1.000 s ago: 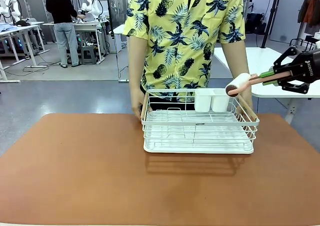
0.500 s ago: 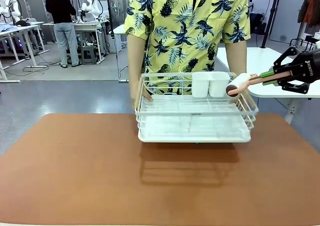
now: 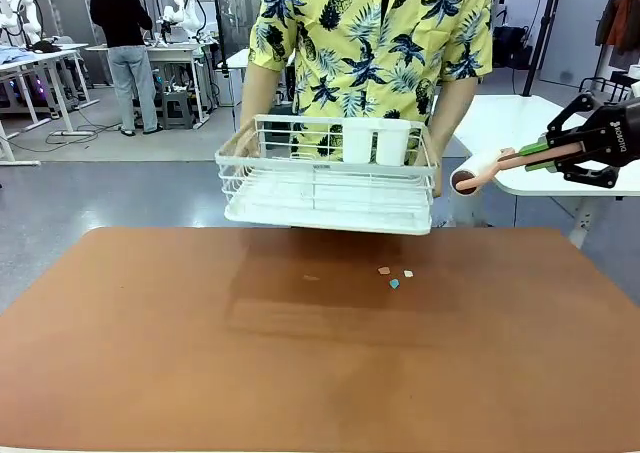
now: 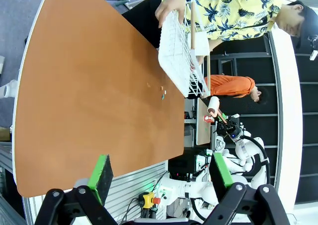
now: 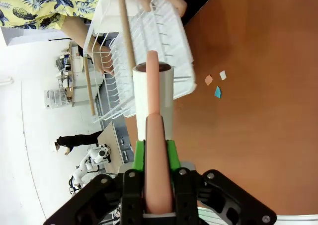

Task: Clean the table.
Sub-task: Clean the table with the Lint Roller when the human lifts the Dish drying rack.

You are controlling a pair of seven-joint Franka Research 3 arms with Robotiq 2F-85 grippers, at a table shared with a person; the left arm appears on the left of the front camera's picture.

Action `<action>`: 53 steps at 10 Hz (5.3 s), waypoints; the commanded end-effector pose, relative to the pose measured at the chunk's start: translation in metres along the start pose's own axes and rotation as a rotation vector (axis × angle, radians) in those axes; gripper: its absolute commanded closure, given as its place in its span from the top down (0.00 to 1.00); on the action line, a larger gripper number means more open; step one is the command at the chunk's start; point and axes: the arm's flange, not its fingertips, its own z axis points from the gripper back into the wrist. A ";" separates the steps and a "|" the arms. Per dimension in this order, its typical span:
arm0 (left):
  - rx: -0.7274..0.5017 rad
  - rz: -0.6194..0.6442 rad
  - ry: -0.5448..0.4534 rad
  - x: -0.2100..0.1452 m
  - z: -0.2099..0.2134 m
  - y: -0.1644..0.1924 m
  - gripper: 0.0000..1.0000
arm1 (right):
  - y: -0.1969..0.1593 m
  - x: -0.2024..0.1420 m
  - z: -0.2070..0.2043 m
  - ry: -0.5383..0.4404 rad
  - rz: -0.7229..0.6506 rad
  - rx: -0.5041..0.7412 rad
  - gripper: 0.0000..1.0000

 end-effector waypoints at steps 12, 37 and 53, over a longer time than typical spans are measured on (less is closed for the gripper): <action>-0.023 -0.024 -0.005 0.001 0.004 0.001 1.00 | 0.083 0.069 -0.019 0.411 0.421 -0.349 0.21; -0.023 -0.024 -0.005 0.001 0.004 0.001 1.00 | -0.122 0.151 -0.219 0.562 0.270 -0.253 0.21; -0.023 -0.024 -0.005 0.001 0.004 0.001 1.00 | 0.089 0.046 -0.181 0.672 0.536 -0.375 0.21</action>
